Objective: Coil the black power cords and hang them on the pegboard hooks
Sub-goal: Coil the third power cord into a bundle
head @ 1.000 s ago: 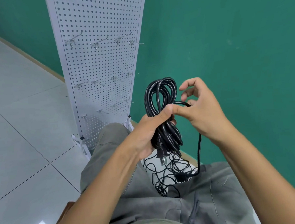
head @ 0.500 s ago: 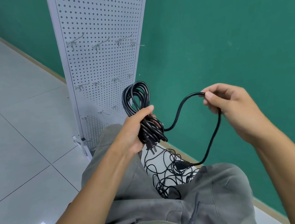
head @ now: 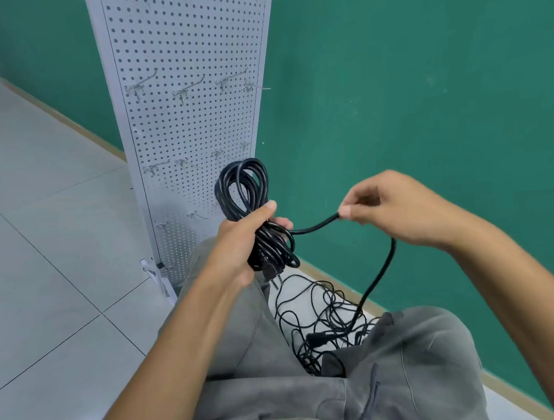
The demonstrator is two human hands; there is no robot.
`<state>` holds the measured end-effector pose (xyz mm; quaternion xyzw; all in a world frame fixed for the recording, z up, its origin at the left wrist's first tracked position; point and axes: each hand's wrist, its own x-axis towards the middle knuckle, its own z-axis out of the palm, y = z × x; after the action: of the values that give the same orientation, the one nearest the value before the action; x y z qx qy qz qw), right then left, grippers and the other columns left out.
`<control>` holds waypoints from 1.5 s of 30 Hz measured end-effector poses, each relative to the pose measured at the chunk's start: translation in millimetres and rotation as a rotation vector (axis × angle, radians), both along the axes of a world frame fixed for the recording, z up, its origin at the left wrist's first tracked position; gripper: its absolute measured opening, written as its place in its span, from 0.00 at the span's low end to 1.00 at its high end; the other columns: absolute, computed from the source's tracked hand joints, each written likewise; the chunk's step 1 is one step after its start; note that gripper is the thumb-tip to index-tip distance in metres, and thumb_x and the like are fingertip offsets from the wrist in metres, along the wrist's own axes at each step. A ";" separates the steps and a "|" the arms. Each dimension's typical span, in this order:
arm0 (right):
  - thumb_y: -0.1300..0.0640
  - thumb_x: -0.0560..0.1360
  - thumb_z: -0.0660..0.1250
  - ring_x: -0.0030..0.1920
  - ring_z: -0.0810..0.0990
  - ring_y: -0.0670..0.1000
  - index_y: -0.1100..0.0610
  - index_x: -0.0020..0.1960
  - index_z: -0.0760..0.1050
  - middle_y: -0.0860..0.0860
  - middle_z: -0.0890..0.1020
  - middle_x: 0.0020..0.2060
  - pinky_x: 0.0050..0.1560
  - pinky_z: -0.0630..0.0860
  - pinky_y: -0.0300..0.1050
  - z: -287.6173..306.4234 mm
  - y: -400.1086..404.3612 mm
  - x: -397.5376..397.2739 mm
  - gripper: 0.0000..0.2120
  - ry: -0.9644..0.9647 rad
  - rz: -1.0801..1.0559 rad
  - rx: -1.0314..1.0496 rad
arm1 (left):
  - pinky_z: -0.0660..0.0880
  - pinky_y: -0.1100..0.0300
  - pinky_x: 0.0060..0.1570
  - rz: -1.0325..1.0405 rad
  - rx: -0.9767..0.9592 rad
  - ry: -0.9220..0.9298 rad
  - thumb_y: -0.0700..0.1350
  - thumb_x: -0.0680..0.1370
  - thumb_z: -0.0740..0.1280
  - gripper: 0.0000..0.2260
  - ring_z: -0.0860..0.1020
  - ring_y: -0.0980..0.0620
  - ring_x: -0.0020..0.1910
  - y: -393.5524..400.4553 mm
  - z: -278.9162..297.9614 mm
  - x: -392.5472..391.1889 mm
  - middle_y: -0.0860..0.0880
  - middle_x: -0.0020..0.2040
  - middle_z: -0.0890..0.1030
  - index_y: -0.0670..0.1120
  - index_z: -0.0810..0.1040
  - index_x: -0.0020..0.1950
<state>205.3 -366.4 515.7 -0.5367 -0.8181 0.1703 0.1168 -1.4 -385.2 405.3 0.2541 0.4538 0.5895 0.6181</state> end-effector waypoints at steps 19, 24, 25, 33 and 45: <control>0.52 0.65 0.83 0.39 0.80 0.35 0.54 0.43 0.86 0.40 0.84 0.37 0.41 0.71 0.27 86.1 8.3 -43.0 0.11 -0.119 0.332 0.338 | 0.77 0.61 0.34 -0.646 0.153 -0.018 0.64 0.49 0.86 0.36 0.76 0.52 0.33 -23.2 7.6 36.9 0.48 0.36 0.78 0.43 0.77 0.43; 0.57 0.69 0.81 0.28 0.74 0.37 0.56 0.49 0.85 0.46 0.83 0.36 0.34 0.67 0.27 88.1 13.1 -62.9 0.10 -0.155 0.416 0.042 | 0.74 0.62 0.30 -0.732 0.211 0.128 0.49 0.64 0.80 0.11 0.74 0.54 0.27 -30.4 18.1 40.6 0.49 0.31 0.75 0.49 0.79 0.33; 0.57 0.71 0.80 0.29 0.74 0.37 0.56 0.49 0.85 0.45 0.82 0.35 0.34 0.68 0.27 87.8 16.0 -65.8 0.09 -0.177 0.430 0.002 | 0.75 0.62 0.29 -0.731 0.205 0.127 0.46 0.65 0.79 0.09 0.74 0.54 0.27 -32.1 20.8 41.1 0.49 0.31 0.75 0.49 0.80 0.33; 0.60 0.77 0.73 0.46 0.82 0.37 0.58 0.53 0.85 0.45 0.87 0.44 0.50 0.71 0.26 70.9 41.5 -56.5 0.06 -0.236 0.452 -0.374 | 0.74 0.57 0.38 -0.858 0.330 0.245 0.49 0.67 0.75 0.11 0.73 0.50 0.32 -45.4 32.3 49.9 0.48 0.31 0.74 0.45 0.76 0.35; 0.19 0.65 0.47 0.46 0.82 0.50 0.67 0.65 0.75 0.56 0.86 0.47 0.54 0.77 0.43 -1.0 27.5 -4.7 0.56 0.647 0.366 -0.867 | 0.66 0.60 0.32 -0.823 0.391 -0.077 0.48 0.67 0.74 0.15 0.62 0.50 0.28 -47.1 46.2 33.4 0.48 0.29 0.63 0.43 0.70 0.41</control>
<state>200.6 -338.9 514.6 -0.3057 -0.6755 0.6636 0.0989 32.0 -432.3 451.5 0.5030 0.1719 0.3786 0.7577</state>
